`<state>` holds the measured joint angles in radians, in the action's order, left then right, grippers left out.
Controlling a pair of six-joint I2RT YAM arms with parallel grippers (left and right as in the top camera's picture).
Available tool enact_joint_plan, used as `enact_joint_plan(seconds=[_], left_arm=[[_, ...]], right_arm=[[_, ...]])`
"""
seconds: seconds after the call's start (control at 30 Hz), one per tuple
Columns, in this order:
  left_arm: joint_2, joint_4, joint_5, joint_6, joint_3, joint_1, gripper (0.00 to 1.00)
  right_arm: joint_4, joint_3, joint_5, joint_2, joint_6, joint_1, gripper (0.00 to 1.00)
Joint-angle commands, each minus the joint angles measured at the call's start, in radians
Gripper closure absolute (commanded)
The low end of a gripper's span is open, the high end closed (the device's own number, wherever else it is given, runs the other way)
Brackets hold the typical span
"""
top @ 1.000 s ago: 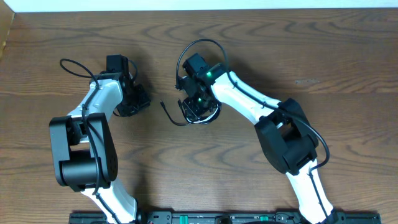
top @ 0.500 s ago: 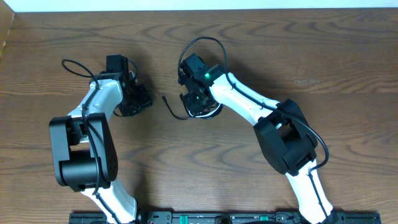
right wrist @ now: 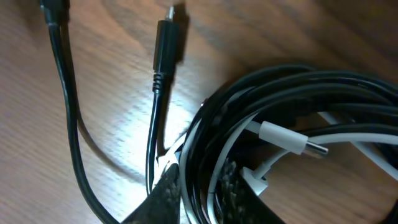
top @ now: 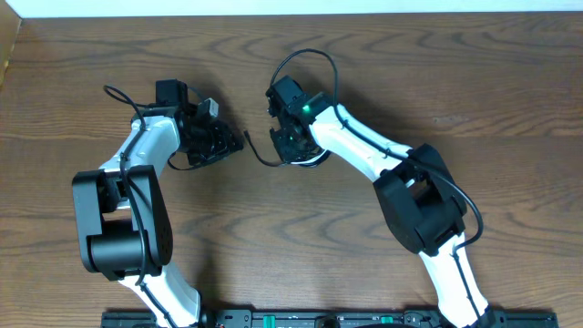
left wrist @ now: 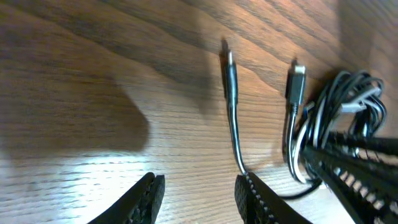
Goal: Untangle cables
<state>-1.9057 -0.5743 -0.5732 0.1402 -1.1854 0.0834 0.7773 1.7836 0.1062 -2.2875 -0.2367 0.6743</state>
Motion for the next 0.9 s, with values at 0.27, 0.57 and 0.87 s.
enact_joint_plan(seconds=[0.27, 0.57, 0.87], left_arm=[[0.022, 0.001, -0.041, -0.032, 0.007, 0.001, 0.57], [0.022, 0.009, -0.19, -0.059, 0.007, 0.004, 0.57], [0.022, 0.055, -0.499, -0.013, 0.007, 0.005, 0.57]], right_arm=[[-0.061, -0.093, -0.029, 0.011, -0.039, -0.023, 0.81], [-0.203, -0.101, 0.167, 0.011, -0.149, -0.06, 0.99], [-0.315, -0.101, 0.399, 0.011, -0.273, -0.129, 0.99]])
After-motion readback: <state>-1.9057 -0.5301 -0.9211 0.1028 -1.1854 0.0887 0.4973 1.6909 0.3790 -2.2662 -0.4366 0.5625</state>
